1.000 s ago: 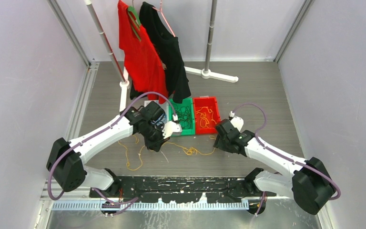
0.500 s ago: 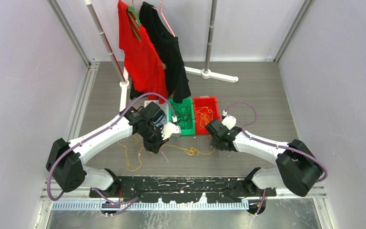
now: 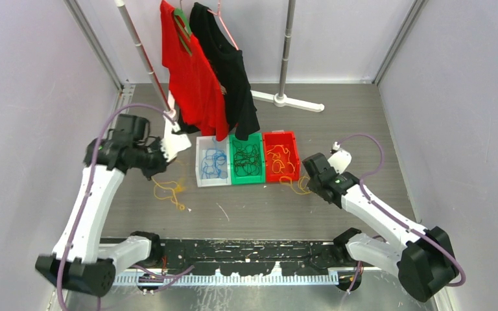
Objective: Untangle the cables
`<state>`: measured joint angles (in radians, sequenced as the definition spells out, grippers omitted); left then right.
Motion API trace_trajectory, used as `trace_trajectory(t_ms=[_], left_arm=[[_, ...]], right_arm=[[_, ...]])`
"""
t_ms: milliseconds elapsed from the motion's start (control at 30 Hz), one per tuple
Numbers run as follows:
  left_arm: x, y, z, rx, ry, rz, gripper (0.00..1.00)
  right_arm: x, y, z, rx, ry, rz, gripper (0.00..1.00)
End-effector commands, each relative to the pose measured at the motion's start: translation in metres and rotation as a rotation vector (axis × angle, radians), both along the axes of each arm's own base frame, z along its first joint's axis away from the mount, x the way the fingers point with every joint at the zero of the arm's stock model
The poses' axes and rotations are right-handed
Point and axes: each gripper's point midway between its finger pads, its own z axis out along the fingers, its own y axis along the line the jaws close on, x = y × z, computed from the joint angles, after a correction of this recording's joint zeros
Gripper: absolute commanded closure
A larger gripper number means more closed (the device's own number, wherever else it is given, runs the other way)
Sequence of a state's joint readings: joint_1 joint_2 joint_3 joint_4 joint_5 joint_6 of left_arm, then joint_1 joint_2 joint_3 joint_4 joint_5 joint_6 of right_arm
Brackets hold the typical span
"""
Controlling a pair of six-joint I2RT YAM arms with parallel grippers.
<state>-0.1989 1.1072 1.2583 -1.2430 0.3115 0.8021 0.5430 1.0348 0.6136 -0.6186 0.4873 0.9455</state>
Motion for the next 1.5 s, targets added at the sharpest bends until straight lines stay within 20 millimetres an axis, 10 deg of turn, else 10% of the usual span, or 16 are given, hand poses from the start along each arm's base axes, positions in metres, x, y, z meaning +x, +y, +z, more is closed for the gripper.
trace_trajectory(t_ms=[0,233,467,633,1067,1300,1467], left_arm=[[-0.015,0.030,0.040,0.102,-0.166,-0.059,1.00],[-0.028,-0.005,0.091,-0.104,-0.264,-0.125,1.00],[-0.046,-0.042,0.136,-0.322,-0.216,-0.213,1.00],[-0.053,-0.054,0.168,-0.401,-0.272,-0.259,1.00],[-0.058,-0.076,0.233,-0.572,-0.469,-0.323,1.00],[-0.053,-0.078,0.265,-0.603,-0.560,-0.330,1.00],[-0.056,-0.080,0.273,-0.624,-0.562,-0.336,1.00]], right_arm=[[-0.004,-0.021,0.007,-0.061,-0.011,-0.024,0.99],[0.001,0.002,0.015,0.026,-0.032,0.073,0.99],[-0.027,0.122,0.048,0.327,-0.116,0.633,0.97],[-0.047,0.161,0.093,0.373,-0.190,0.856,0.59],[-0.023,0.231,0.245,0.483,-0.651,1.152,0.01],[-0.058,0.325,0.233,0.407,-0.746,1.480,0.00],[-0.048,0.364,0.208,0.314,-0.766,1.469,0.00]])
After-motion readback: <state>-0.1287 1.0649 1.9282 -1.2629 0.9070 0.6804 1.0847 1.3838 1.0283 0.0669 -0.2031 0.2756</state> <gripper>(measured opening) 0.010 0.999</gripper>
